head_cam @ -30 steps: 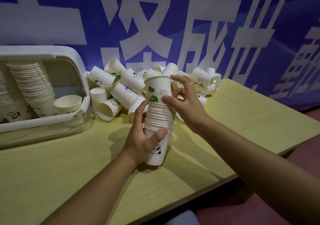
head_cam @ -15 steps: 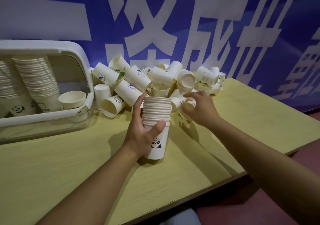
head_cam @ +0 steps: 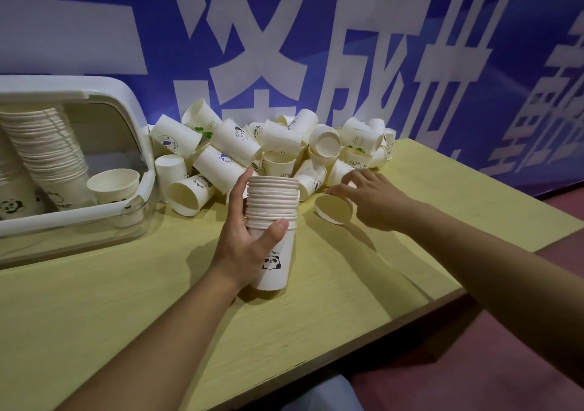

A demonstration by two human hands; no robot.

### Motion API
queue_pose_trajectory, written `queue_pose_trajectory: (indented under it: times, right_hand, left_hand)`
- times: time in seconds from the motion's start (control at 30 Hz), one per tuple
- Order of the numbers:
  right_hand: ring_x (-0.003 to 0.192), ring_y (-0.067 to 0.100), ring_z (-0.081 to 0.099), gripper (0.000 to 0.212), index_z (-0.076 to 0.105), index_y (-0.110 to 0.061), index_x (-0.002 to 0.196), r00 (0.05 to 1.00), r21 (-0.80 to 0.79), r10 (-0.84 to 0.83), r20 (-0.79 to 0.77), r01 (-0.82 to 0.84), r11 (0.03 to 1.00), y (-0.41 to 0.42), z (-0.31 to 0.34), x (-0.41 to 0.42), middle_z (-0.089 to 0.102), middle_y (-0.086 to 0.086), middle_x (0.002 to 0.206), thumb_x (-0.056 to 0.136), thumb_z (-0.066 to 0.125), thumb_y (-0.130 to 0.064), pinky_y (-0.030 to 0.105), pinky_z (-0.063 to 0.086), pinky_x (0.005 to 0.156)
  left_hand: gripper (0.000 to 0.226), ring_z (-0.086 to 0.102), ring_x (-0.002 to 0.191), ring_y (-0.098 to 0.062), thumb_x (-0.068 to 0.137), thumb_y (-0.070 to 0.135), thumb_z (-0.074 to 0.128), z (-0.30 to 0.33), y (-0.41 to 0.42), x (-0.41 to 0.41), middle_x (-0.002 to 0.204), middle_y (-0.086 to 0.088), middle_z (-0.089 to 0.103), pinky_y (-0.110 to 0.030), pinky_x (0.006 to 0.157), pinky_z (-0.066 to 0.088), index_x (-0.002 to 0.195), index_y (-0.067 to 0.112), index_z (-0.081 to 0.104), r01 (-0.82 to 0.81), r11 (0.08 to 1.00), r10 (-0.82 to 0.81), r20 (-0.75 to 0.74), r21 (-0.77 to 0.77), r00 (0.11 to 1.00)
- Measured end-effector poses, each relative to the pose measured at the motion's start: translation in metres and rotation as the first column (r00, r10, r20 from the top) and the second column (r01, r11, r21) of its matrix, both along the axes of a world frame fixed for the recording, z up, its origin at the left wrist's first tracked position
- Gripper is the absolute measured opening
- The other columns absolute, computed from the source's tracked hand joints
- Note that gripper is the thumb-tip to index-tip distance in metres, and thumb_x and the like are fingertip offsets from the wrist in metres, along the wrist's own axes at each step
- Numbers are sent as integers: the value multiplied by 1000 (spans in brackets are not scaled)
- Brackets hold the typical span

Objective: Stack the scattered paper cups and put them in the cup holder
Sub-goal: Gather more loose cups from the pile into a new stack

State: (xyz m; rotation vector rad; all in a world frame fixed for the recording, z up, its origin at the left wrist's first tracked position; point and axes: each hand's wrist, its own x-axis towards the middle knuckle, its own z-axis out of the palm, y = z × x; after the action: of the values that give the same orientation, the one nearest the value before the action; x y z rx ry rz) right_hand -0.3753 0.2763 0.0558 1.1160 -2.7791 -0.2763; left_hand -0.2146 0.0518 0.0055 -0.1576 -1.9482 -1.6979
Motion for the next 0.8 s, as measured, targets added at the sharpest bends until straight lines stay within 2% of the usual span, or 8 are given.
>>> queue_pose_trajectory:
  times: [0.13, 0.2, 0.3, 0.47, 0.53, 0.63, 0.7, 0.8]
  right_hand:
    - [152, 23, 19, 74, 39, -37, 147, 996, -34, 33, 80, -31, 999, -5, 2, -11, 36, -7, 158, 83, 77, -37, 49, 19, 121]
    - [143, 23, 38, 74, 40, -35, 144, 990, -78, 27, 135, -16, 997, -8, 3, -9, 48, -7, 149, 80, 77, -45, 45, 29, 117]
    - [125, 22, 54, 77, 31, -38, 148, 956, -186, -25, 291, 82, 979, -13, 3, -5, 54, -3, 142, 84, 74, -48, 39, 46, 102]
    - [107, 16, 58, 75, 29, -46, 148, 927, -313, -30, 373, 156, 937, -3, -2, 5, 58, 4, 136, 87, 72, -49, 34, 54, 91]
    - [99, 15, 61, 72, 33, -44, 147, 935, -531, 20, 353, 182, 827, 0, -2, 9, 60, 6, 129, 87, 72, -47, 26, 54, 79]
    - [97, 14, 66, 65, 36, -39, 146, 928, -844, 179, 328, 203, 496, -8, 16, 21, 60, -1, 119, 91, 70, -39, 25, 58, 70]
    - [99, 9, 64, 62, 34, -38, 146, 907, -917, 276, 318, 221, 331, -21, 33, 34, 55, -6, 118, 94, 67, -34, 22, 59, 68]
    - [100, 6, 62, 61, 33, -36, 145, 887, -950, 358, 291, 224, 216, -44, 52, 54, 53, -6, 121, 94, 65, -34, 17, 56, 69]
  left_hand:
    - [89, 64, 104, 6, 66, 54, 69, 0, -1, 0, 131, 12, 56, -8, 79, 49, 142, 54, 24, -1, 1000, 1, 4, 0, 1000]
    - [90, 63, 104, 7, 66, 53, 69, -1, -1, 0, 131, 13, 56, -8, 79, 49, 144, 52, 24, -2, 1000, 2, 4, -4, 1000]
    - [91, 63, 104, 7, 67, 54, 69, -2, -2, 0, 132, 10, 55, -8, 78, 50, 145, 52, 23, 2, 1000, -2, 10, -16, 1000]
    - [93, 64, 106, 3, 67, 54, 70, -3, -2, 0, 135, 6, 56, -10, 80, 50, 147, 51, 23, 11, 1000, -11, 21, -22, 1000]
    - [94, 64, 109, 1, 67, 53, 71, -3, -1, 1, 135, 8, 56, -12, 84, 50, 149, 50, 24, 18, 999, -17, 18, -46, 1000]
    - [98, 59, 119, 0, 70, 54, 72, -3, -1, 2, 137, 22, 55, -17, 95, 49, 153, 45, 23, 35, 995, -34, 11, -98, 999]
    - [97, 56, 123, 2, 71, 53, 72, -1, 0, 4, 136, 32, 53, -15, 98, 47, 154, 45, 23, 48, 991, -47, 7, -127, 999]
    - [95, 56, 124, 1, 71, 53, 73, 2, 1, 6, 136, 35, 51, -18, 99, 48, 151, 52, 22, 65, 986, -63, 15, -152, 998]
